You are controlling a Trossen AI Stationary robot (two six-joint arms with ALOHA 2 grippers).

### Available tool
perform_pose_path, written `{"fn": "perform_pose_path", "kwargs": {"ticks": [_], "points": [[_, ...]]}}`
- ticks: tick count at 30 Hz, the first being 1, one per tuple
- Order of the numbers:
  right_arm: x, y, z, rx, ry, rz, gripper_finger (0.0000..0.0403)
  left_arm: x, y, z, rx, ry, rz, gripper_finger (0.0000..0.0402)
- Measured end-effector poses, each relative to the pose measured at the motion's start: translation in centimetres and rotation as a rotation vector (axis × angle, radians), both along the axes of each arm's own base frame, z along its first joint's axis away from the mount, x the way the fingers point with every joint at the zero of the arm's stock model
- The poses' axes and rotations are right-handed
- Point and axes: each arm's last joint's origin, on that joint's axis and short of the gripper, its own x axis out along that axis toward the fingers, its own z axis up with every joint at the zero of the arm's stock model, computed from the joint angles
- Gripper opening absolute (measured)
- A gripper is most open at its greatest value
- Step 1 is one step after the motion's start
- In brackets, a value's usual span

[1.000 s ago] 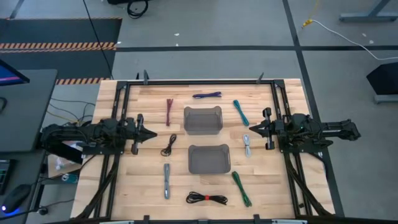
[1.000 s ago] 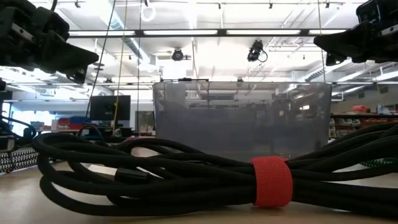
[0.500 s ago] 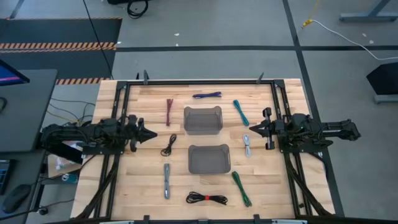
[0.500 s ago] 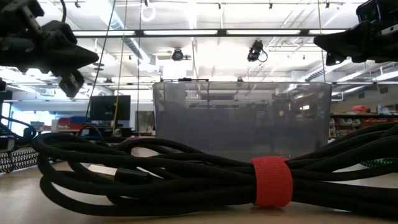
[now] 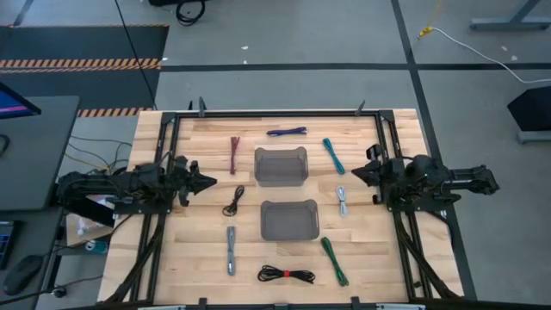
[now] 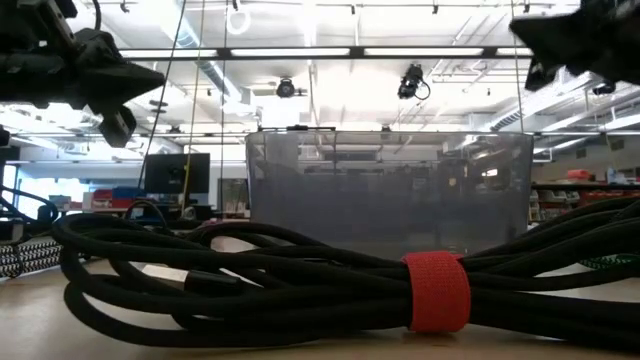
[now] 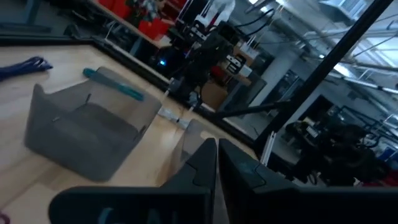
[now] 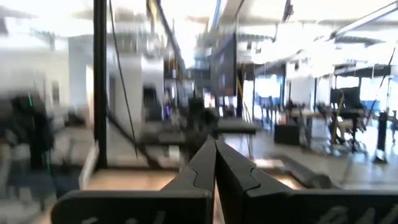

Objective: Pick and place USB-C Cables
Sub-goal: Put the blue charger cable into the top black transparent bin

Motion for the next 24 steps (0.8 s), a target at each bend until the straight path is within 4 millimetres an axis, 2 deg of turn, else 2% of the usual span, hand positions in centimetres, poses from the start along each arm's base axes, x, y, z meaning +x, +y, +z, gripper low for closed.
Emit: {"fn": "perform_pose_path", "kwargs": {"ticks": [8, 10, 13, 16, 19, 24], "points": [[-0.7, -0.2, 1.9, 0.130, -0.177, 0.001, 0.0017, -0.2, 0.1, 1.3, -0.004, -0.137, 0.039, 0.0025], [-1.0, -0.2, 3.2, 0.129, -0.210, -0.006, 0.0017, -0.3, 0.2, 1.8, 0.006, -0.165, 0.054, 0.0025], [-1.8, -0.1, 6.9, 0.063, -0.283, -0.020, 0.0017, -0.5, 0.2, 3.1, 0.033, -0.197, 0.064, 0.0025], [-1.6, -0.1, 10.7, 0.006, -0.240, -0.048, 0.0018, -1.0, 0.2, 5.2, 0.074, -0.257, 0.075, 0.0025], [-0.1, -0.1, 14.3, -0.049, -0.131, -0.070, 0.0023, -1.7, 0.2, 7.3, 0.117, -0.278, 0.085, 0.0025], [3.9, -0.2, 19.4, -0.107, 0.089, -0.122, 0.0045, -3.0, 0.2, 10.8, 0.148, -0.243, 0.089, 0.0038]]}}
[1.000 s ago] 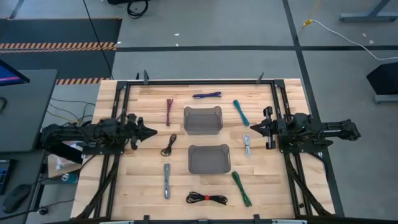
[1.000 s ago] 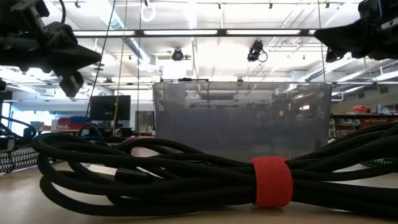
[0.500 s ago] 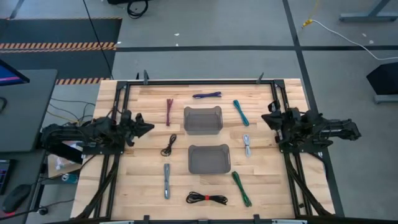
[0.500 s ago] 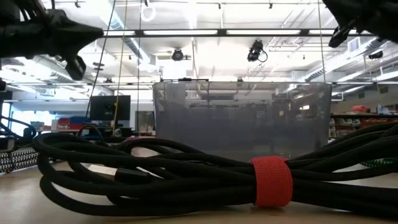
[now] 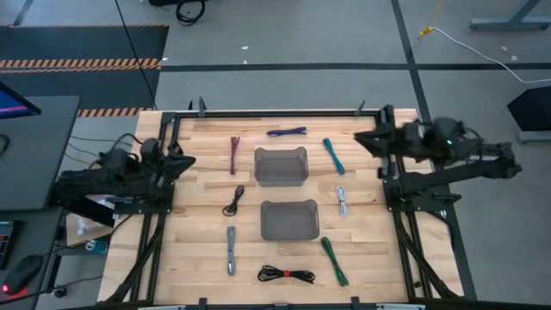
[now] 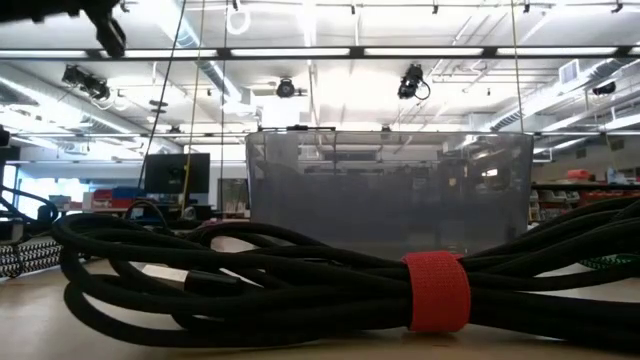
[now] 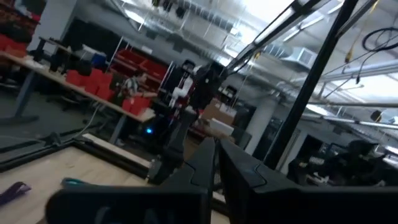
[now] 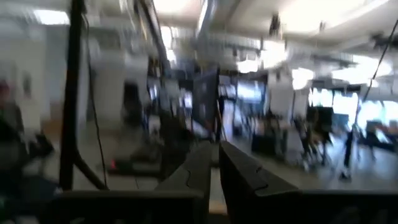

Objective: Pick and place USB-C Cables
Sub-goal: Put the blue charger cable into the top black transparent bin

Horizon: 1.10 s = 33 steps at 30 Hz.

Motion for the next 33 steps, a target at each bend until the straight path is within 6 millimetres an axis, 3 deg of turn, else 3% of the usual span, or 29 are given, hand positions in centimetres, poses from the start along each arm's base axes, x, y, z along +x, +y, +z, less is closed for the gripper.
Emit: {"fn": "perform_pose_path", "kwargs": {"ticks": [8, 15, 25, 33], "points": [[5.5, -0.9, 5.5, 0.019, 0.520, -0.337, 0.0071, -1.8, 0.1, 5.5, 0.123, 0.048, 0.055, 0.0138], [8.4, -1.5, 7.5, -0.041, 0.790, -0.617, 0.0071, -3.1, 0.3, 7.7, 0.175, 0.204, 0.156, 0.0205], [12.2, -0.4, 7.6, -0.213, 0.901, -0.640, 0.0069, -3.4, 0.3, 8.1, 0.172, 0.260, 0.143, 0.0207], [13.7, 3.0, 8.3, -0.443, 0.831, -0.614, 0.0069, -3.3, 0.3, 8.1, 0.172, 0.264, 0.142, 0.0204]]}}
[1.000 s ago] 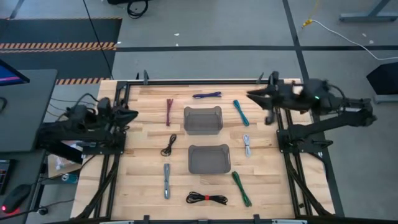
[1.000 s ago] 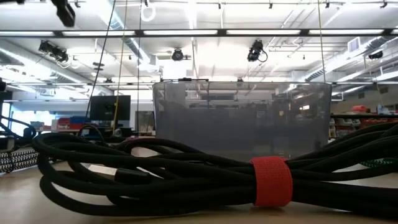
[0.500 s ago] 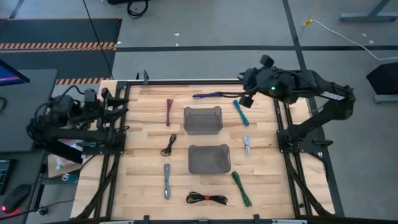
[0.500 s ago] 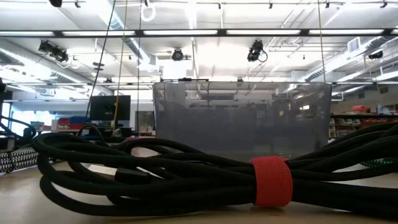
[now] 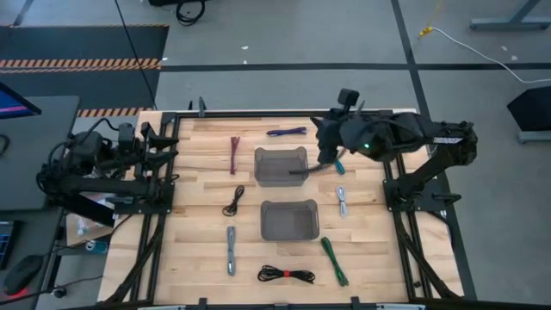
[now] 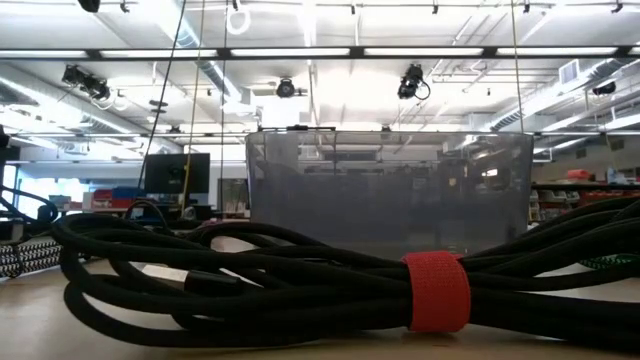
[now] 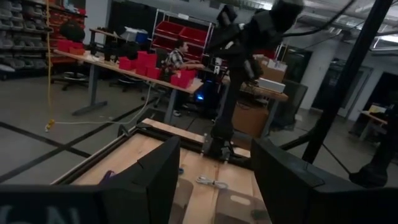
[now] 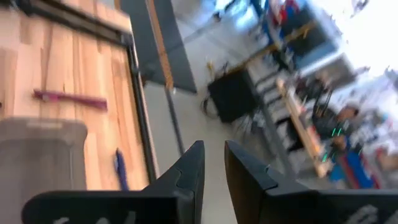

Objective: Pick and place USB-C Cables
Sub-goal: Put the blue charger cable into the top black transparent bin

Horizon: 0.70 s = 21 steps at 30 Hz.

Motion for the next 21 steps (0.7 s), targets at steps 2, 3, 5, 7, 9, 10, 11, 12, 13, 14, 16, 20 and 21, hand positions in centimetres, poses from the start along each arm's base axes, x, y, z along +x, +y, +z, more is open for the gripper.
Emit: {"fn": "perform_pose_path", "kwargs": {"ticks": [2, 3, 5, 7, 9, 10, 11, 12, 13, 14, 16, 20, 21], "points": [[0.2, 0.9, 0.6, -0.027, -0.035, 0.041, 0.0068, 0.0, 0.0, 0.0, 0.000, -0.001, 0.000, 0.0204], [0.2, 1.2, 0.8, -0.030, -0.060, 0.050, 0.0068, 0.0, 0.0, 0.0, 0.000, -0.001, 0.000, 0.0204], [0.0, 1.5, 1.3, -0.022, -0.104, 0.058, 0.0068, 0.0, 0.0, 0.0, 0.000, -0.001, 0.000, 0.0204], [-0.6, 1.6, 1.7, -0.002, -0.142, 0.057, 0.0068, 0.0, 0.0, 0.0, 0.000, -0.002, 0.000, 0.0204], [-1.1, 1.8, 2.2, 0.032, -0.190, 0.055, 0.0068, 0.0, 0.0, 0.0, 0.000, -0.002, 0.000, 0.0204], [-1.4, 1.9, 2.3, 0.048, -0.211, 0.057, 0.0068, 0.0, 0.0, 0.0, 0.000, -0.002, 0.000, 0.0204], [-1.5, 2.1, 2.5, 0.066, -0.237, 0.062, 0.0068, 0.0, 0.0, 0.0, 0.000, -0.002, 0.000, 0.0204], [-1.7, 2.3, 2.7, 0.083, -0.258, 0.071, 0.0068, 0.0, 0.0, 0.0, 0.000, -0.001, 0.000, 0.0204], [-1.8, 2.5, 2.8, 0.092, -0.267, 0.081, 0.0068, 0.0, 0.0, 0.0, 0.000, -0.002, 0.000, 0.0204], [-1.9, 2.6, 2.9, 0.100, -0.278, 0.090, 0.0068, 0.0, 0.0, 0.0, 0.000, -0.002, -0.001, 0.0204], [-2.0, 2.6, 2.9, 0.120, -0.295, 0.090, 0.0071, 0.0, 0.0, 0.0, -0.004, -0.002, -0.001, 0.0204], [-2.5, 1.6, 2.6, 0.191, -0.320, 0.001, 0.0086, 0.0, 0.0, 0.0, -0.025, -0.007, -0.003, 0.0204], [-2.6, 1.3, 2.3, 0.205, -0.312, -0.029, 0.0093, 0.0, 0.0, 0.0, -0.025, -0.007, -0.003, 0.0204]]}}
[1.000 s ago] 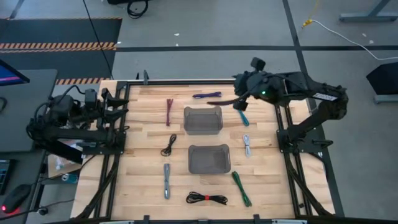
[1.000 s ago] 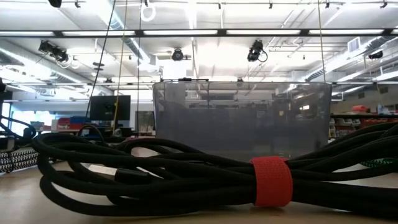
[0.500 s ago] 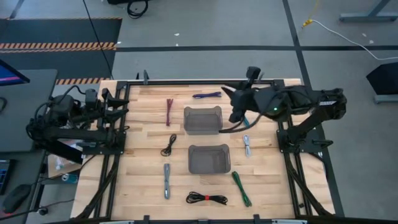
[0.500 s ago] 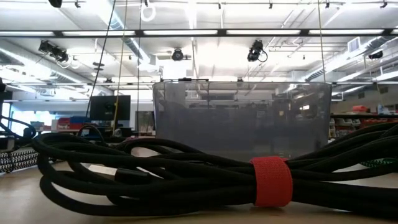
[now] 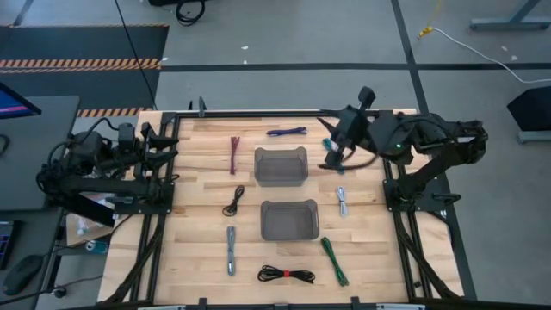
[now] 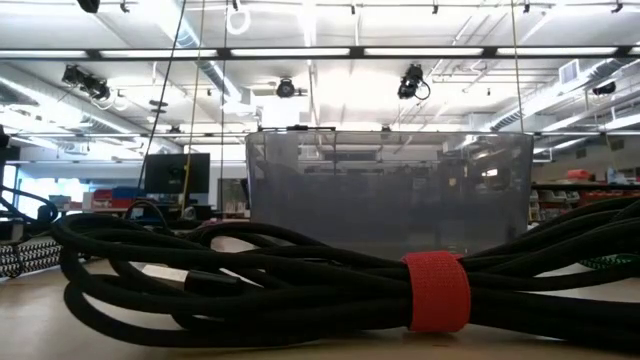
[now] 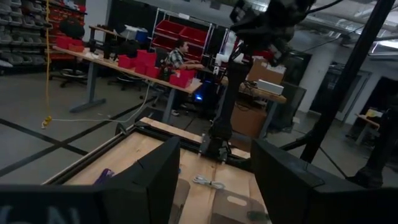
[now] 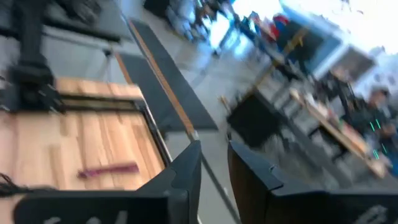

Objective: Pick and place USB-C Cables
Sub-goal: Put the blue charger cable into the top black transparent bin

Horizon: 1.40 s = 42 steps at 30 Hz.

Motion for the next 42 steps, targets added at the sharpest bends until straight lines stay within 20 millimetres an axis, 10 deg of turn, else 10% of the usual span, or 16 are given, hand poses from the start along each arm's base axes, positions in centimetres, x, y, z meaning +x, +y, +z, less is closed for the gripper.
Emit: {"fn": "perform_pose_path", "kwargs": {"ticks": [16, 34, 42], "points": [[-3.3, -4.9, -4.8, 0.586, 0.249, -0.341, 0.0177, 0.0, 0.0, -1.0, 0.061, 0.121, 0.001, 0.0203], [-1.5, -8.3, -10.7, 0.758, 0.400, -0.575, 0.0177, 1.0, 0.1, -2.6, 0.046, 0.323, 0.042, 0.0203], [-1.5, -9.5, -16.2, 0.844, 0.543, -0.704, 0.0177, 2.6, 0.2, -2.6, 0.063, 0.365, 0.054, 0.0203]]}}
